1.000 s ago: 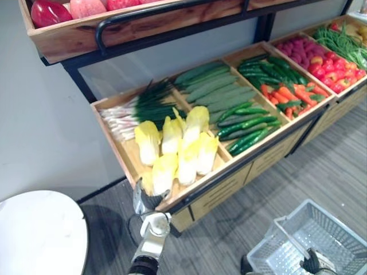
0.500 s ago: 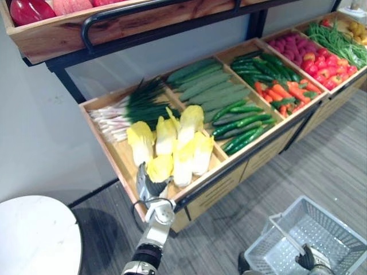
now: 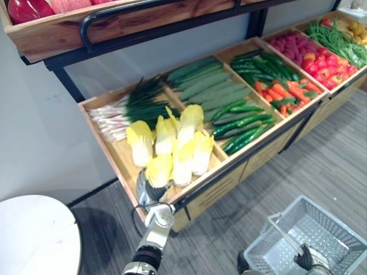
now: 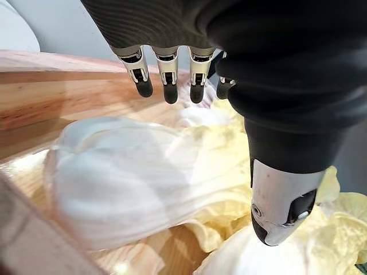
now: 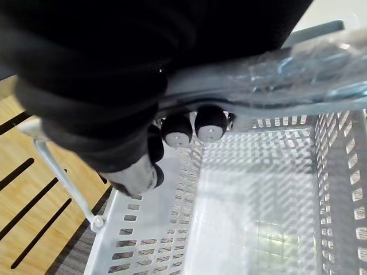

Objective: Pick vegetable in the basket

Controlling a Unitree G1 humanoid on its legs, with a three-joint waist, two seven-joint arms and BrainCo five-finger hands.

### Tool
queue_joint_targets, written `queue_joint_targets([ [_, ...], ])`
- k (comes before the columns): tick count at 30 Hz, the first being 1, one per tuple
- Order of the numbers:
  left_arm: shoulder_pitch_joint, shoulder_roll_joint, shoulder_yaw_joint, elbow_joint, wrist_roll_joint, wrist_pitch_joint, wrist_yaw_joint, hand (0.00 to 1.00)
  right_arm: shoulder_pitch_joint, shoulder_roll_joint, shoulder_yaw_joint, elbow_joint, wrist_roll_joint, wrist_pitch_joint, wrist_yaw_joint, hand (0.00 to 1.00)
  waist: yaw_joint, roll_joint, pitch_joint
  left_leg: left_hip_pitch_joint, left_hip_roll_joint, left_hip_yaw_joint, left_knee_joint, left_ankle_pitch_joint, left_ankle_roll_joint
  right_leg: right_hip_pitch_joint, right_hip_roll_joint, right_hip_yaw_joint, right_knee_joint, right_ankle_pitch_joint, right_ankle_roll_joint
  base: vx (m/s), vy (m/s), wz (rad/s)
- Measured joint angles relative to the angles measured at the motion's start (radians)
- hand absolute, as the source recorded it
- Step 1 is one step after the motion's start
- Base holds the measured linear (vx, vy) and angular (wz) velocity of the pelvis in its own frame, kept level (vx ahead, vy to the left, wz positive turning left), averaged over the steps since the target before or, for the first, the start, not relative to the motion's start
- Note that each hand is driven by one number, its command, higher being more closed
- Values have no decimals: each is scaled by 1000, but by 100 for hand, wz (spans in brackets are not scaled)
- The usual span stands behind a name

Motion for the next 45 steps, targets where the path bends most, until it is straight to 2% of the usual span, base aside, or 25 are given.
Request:
queue_joint_targets([
  [8,-26,1,11,85,-9,5,10,0,-25,0,19,0,0,0,-2,100,0,-11,14,-15,0,30,0,-3,-5,-38,4,31,0,0,0,-2,-8,-10],
  [12,-86,1,27,141,-14,8,59,0,-40,-2,21,0,0,0,-16,100,-2,-9,40,-29,1,32,0,-3,-5,-55,6,35,0,4,-1,4,-5,-4],
  [22,-112,16,80,198,-51,-3,141,0,-67,-4,73,0,0,-9,-43,100,-1,-8,54,-44,17,55,12,-20,-20,-87,22,64,0,5,-2,11,-18,-9],
  [27,-120,22,99,211,-87,-18,167,0,-71,-6,91,0,-1,-16,-43,100,0,-17,61,-44,25,71,14,-25,-26,-101,33,81,0,3,-6,-11,-19,-11],
  [30,-132,21,114,235,-89,-19,174,0,-76,-17,108,0,-6,-17,-43,100,-1,-12,66,-44,29,76,18,-26,-28,-102,36,85,0,3,-6,-4,-15,-7],
  [31,-133,21,119,238,-89,-19,174,100,-77,-23,112,0,-8,-18,-43,100,-1,-10,66,-44,30,76,18,-26,-28,-102,37,85,0,3,-6,0,0,0],
  [45,-154,25,115,289,-132,-40,178,100,-78,-41,167,-1,-36,-30,-44,100,-1,-10,66,-33,34,78,18,-28,-30,-92,41,87,0,3,-6,0,0,0],
])
